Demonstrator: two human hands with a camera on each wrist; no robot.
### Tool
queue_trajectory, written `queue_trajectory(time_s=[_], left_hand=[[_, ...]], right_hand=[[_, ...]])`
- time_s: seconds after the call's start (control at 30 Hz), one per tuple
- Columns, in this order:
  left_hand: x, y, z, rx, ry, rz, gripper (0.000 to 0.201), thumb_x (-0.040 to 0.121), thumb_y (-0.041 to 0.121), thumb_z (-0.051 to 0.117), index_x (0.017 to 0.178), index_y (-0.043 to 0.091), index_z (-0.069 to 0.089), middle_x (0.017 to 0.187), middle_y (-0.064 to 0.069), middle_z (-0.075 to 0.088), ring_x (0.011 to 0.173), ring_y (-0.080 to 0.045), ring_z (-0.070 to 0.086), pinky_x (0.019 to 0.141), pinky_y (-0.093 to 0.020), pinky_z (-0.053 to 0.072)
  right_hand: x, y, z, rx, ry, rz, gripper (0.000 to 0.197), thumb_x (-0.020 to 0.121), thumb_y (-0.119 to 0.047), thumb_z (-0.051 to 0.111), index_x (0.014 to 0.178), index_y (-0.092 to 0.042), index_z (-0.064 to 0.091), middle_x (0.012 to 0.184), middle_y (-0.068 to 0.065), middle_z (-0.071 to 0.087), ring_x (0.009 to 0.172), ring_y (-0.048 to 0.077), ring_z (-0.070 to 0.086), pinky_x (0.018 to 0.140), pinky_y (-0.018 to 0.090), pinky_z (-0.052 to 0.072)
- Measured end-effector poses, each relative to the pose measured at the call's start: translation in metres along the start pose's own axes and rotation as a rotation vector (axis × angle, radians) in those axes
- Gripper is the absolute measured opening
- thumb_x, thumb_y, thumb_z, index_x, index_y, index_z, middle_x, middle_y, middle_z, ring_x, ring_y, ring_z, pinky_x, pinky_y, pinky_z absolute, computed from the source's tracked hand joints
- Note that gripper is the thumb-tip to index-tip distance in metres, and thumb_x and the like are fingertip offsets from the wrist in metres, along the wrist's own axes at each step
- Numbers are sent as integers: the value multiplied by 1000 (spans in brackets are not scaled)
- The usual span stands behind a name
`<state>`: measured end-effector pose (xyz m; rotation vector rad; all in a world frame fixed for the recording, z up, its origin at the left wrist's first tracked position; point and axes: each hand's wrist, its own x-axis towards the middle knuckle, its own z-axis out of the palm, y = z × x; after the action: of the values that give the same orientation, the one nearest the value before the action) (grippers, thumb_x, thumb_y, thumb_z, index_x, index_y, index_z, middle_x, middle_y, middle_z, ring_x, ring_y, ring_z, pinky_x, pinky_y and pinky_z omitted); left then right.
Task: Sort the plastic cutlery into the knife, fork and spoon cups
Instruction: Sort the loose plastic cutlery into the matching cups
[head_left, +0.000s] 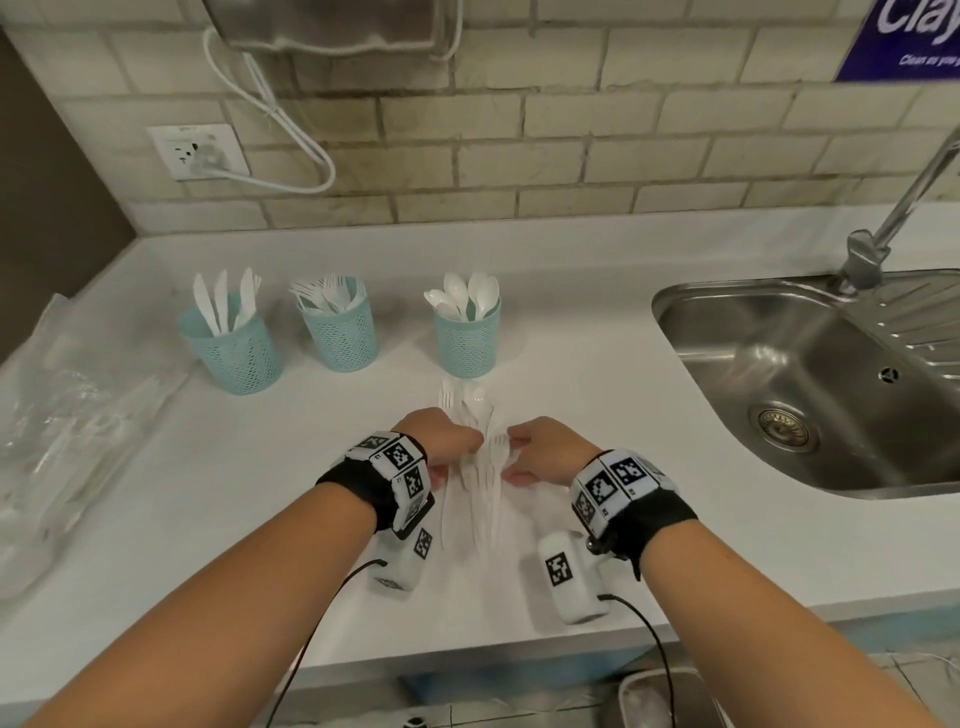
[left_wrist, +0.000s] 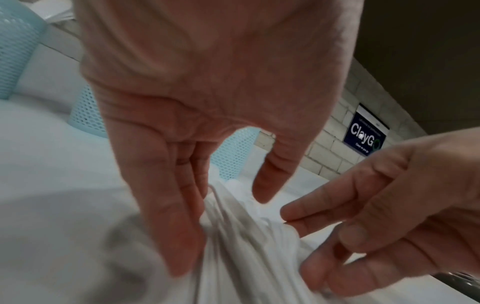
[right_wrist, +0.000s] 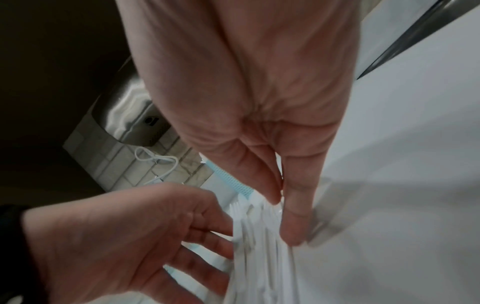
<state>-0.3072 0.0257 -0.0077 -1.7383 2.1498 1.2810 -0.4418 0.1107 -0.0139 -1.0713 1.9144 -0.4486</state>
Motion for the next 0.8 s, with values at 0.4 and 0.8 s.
queue_trajectory(time_s=[0.4,0.8], left_hand=[[-1,10,27,475,186,-2,115,51,70,74,137,7,31,129,-9,39,122,-27,44,95,-36,42],[3,-23,-14,530,115,57,75,68,37,75,126,12,35,122,-13,41,116,-31,46,81,-36,42]], right_hand=[[55,-25,-13,-507,103,-237,73,88,-6,49,150,-31,17,158,3,17,142,28,26,116,35,23],[59,-40,25,-641,33,-355,55,86,-15,54,140,-23,43,136,17,38,128,34,37,109,38,34]])
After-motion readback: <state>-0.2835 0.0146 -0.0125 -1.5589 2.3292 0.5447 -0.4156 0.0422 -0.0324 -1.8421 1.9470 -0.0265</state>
